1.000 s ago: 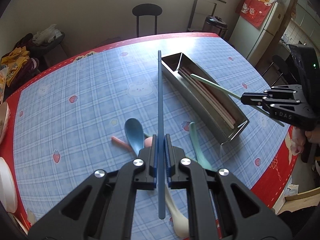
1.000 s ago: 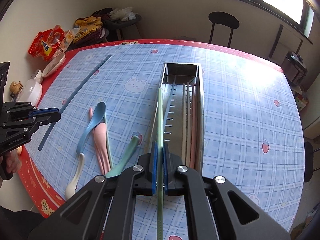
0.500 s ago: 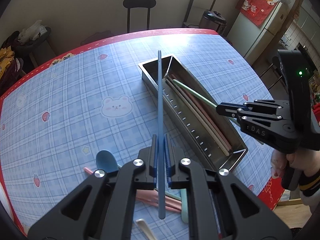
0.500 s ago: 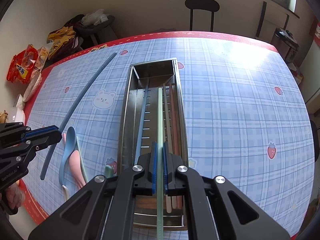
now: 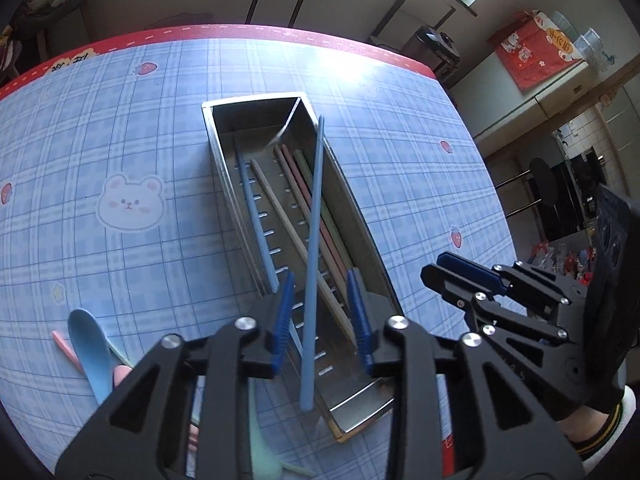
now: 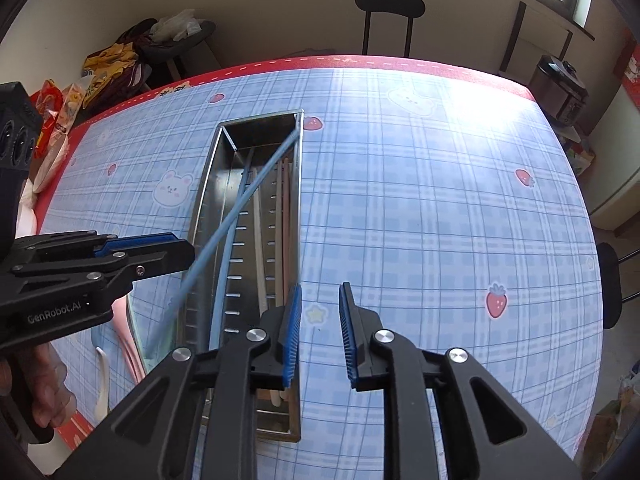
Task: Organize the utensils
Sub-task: 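Lower the blue chopstick into the steel tray and open the left tool, then move both open tools back over the remaining spoons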
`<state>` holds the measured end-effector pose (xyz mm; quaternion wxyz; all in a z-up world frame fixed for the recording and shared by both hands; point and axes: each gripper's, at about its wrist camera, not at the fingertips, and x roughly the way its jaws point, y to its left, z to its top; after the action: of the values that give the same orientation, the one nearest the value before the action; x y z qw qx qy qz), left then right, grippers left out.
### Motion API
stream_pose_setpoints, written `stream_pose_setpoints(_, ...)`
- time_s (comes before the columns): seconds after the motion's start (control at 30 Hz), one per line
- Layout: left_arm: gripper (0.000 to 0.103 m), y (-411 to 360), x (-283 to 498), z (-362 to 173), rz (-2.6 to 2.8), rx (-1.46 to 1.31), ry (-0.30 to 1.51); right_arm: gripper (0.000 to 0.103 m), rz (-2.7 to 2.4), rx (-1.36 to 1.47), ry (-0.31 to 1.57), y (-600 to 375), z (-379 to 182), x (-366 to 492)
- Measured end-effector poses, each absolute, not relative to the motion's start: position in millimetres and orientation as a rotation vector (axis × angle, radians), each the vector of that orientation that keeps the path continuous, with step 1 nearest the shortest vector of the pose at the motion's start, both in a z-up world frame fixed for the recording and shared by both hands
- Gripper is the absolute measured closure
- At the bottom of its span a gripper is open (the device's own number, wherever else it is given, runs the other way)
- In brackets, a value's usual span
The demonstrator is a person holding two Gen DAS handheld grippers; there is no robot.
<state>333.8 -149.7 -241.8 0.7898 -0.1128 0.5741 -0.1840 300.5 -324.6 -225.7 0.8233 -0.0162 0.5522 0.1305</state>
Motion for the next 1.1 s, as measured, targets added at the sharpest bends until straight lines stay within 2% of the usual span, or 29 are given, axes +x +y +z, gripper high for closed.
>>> stream_pose_setpoints(0.33, 0.068, -100, 319, -220, -0.305, -0.229, 1.168, 0.084, 0.307, -0.046, 1.174, -312, -222, 291)
stream_pose_setpoints(0.47, 0.063, -75, 305, -214, -0.26, -0.201, 1.144, 0.084, 0.33, -0.06, 1.169, -298, -217, 287)
stream_pose_setpoints(0.87, 0.063, 12, 232, -221, -0.152, -0.11, 1.149, 0.084, 0.439, -0.086, 1.171, -244, -211, 254)
stream_pose_setpoints(1.1, 0.062, 32, 178, -235, -0.173, -0.121, 1.163, 0.084, 0.502, -0.091, 1.179, -219, -214, 223)
